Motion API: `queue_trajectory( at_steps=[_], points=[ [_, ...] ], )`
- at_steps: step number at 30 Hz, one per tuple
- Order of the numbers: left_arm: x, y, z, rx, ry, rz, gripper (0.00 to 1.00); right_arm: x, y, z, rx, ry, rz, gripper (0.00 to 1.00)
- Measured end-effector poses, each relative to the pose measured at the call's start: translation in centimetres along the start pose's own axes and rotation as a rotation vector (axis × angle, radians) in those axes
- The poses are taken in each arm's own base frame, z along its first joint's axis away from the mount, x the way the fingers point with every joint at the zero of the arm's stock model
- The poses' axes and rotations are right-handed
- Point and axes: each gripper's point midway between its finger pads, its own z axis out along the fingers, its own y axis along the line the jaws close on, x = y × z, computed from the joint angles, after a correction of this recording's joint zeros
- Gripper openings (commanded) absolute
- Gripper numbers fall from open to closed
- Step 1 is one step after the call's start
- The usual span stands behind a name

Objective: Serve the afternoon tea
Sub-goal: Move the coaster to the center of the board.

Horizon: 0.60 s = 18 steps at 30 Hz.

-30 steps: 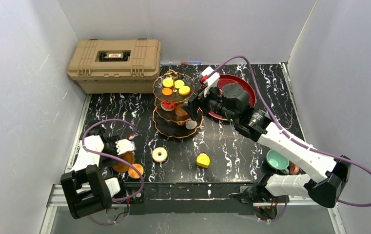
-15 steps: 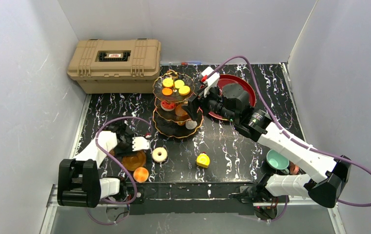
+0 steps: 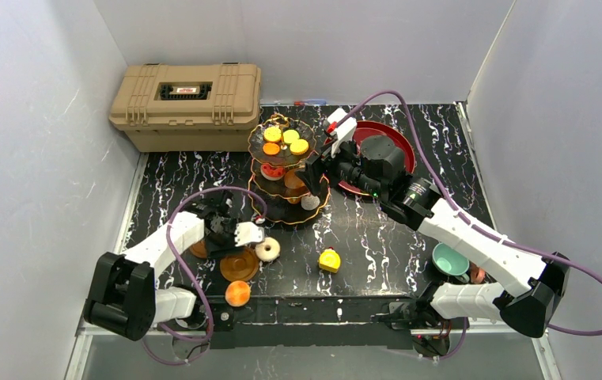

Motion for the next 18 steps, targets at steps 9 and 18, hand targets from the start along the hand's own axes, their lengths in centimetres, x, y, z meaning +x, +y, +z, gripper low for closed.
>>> queue_trajectory(
  at_steps=[9,18],
  points=[
    [-7.6,-1.2,-2.5,0.045,-0.177,-0.066,0.46,2.5,-0.3,-0.3,0.017,0.053,0.006,0.98],
    [-9.2,-0.2,-6.5,0.007,-0.241,-0.125,0.54,6.0,-1.1,-1.4,0.079,0.151,0.056,0.98]
  ],
)
